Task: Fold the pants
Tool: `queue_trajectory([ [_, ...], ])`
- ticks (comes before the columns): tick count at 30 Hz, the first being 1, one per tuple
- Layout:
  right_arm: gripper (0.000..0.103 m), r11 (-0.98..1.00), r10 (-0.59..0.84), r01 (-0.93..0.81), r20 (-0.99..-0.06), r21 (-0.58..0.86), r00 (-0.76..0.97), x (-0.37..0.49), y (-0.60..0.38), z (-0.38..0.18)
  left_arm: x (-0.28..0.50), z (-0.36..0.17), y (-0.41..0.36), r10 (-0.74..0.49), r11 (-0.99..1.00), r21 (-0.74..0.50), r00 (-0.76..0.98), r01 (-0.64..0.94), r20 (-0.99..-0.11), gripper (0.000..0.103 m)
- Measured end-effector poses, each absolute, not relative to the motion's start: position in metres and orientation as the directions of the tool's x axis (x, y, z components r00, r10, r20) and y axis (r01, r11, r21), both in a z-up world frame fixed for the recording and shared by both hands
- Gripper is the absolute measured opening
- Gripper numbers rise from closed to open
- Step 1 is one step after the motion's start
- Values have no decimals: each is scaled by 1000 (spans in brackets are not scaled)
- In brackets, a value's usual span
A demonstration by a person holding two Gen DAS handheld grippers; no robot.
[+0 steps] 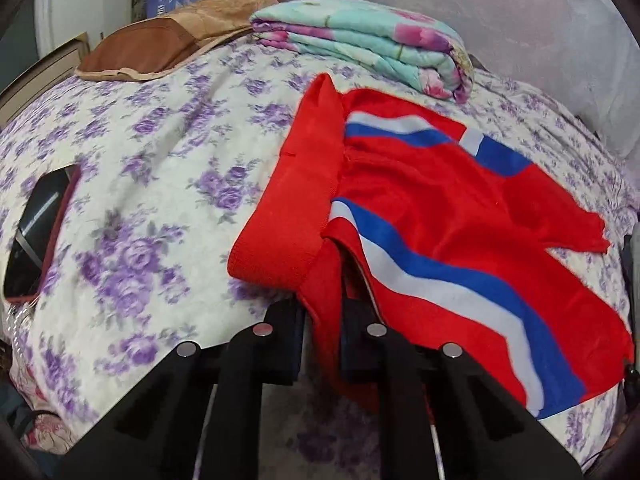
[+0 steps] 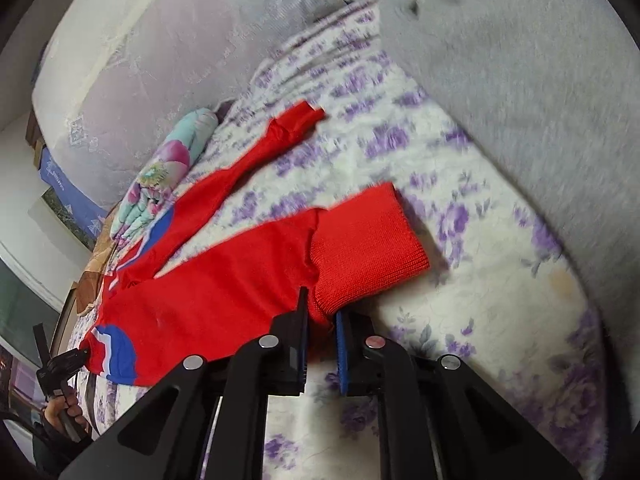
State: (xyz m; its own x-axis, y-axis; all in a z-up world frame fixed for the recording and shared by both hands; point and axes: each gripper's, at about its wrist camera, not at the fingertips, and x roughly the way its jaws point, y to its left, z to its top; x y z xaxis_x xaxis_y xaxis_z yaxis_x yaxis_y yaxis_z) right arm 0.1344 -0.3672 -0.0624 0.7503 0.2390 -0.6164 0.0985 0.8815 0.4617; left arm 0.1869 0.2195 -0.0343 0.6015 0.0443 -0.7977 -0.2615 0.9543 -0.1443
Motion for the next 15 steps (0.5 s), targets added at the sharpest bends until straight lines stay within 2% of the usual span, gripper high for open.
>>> queue_trajectory([
  [6,11,908,230,52,-597,416,768,112,-364,-23,160,-18,217,42,959,-135,598,-247,-800,12],
  [8,12,913,224,61,-621,403,751,112,-363,-27,157,-25,220,43,959,-130,580,-253,-813,14],
  [10,14,917,217,86,-667,390,713,118,-365,-42,161,-43,225,39,955,-127,537,-269,-843,19],
  [12,17,913,229,119,-733,390,640,129,-368,-68,160,-49,227,42,952,-127,533,-277,-845,26],
  [13,19,904,244,116,-719,412,651,127,-372,-70,158,-47,227,50,953,-120,535,-280,-844,29],
  [14,27,910,220,121,-710,396,669,122,-374,-65,156,-44,227,64,954,-105,531,-282,-845,40],
  [15,33,922,179,133,-704,364,687,117,-374,-57,152,-38,226,83,955,-86,532,-286,-843,56],
])
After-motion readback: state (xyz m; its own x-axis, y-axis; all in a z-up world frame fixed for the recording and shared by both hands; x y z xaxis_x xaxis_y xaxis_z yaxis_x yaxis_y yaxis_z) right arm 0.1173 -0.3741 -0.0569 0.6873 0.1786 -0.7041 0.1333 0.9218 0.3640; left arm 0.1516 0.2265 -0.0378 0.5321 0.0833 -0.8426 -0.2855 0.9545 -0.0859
